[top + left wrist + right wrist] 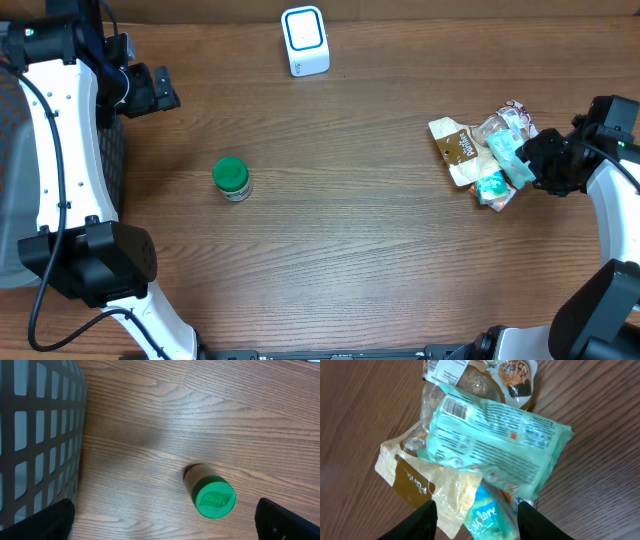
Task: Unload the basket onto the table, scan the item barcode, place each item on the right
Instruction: 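Carry the green packet right and drop it on the pile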
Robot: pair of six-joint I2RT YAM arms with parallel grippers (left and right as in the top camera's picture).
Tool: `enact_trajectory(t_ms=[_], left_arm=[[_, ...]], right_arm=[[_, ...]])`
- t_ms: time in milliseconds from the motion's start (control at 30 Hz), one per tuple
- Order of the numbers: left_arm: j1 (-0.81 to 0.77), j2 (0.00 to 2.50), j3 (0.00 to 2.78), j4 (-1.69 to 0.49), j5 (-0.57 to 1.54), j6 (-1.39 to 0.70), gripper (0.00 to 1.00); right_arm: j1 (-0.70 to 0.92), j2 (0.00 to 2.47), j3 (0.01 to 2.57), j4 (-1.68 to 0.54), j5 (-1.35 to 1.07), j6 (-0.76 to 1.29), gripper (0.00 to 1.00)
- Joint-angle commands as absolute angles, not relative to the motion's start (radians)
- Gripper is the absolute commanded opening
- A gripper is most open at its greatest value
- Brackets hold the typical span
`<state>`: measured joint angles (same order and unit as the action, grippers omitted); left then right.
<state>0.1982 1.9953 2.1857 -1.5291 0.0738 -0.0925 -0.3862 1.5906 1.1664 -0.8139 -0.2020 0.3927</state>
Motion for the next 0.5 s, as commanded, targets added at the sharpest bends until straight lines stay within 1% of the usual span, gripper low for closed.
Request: enact_trajectory(t_ms=[0,133,233,300,400,467], left_arm=[[0.202,1.969,2.189,-1.528,0.07,-0.067,1.0],[0.202,1.969,2.189,-1.528,0.07,-0.067,1.0],[0.202,1.969,2.189,-1.528,0.07,-0.067,1.0],[0.202,1.969,2.189,-1.528,0.07,-0.067,0.99],[0.202,1.969,2.189,-1.528,0.07,-0.067,1.0],[0.202,1.969,2.189,-1.528,0.07,-0.067,1.0]], right_arm=[[-0.389,1.58,1.163,-0.832,-0.177,0.397,0.53],[-0.381,1.573,1.184,-0.876,-0.221,0.396,0.5],[-0.363,1.551,1.202,-0.886,-0.337,0.382,0.48],[-0.337,1.534,1.216,-0.884,-0.46,0.324,0.47],[-0.275,1.524,1.237,-0.884,-0.556,0.298,0.48],[-0.212,1.524,1.24,-0.874,-0.582,0.279,0.51]])
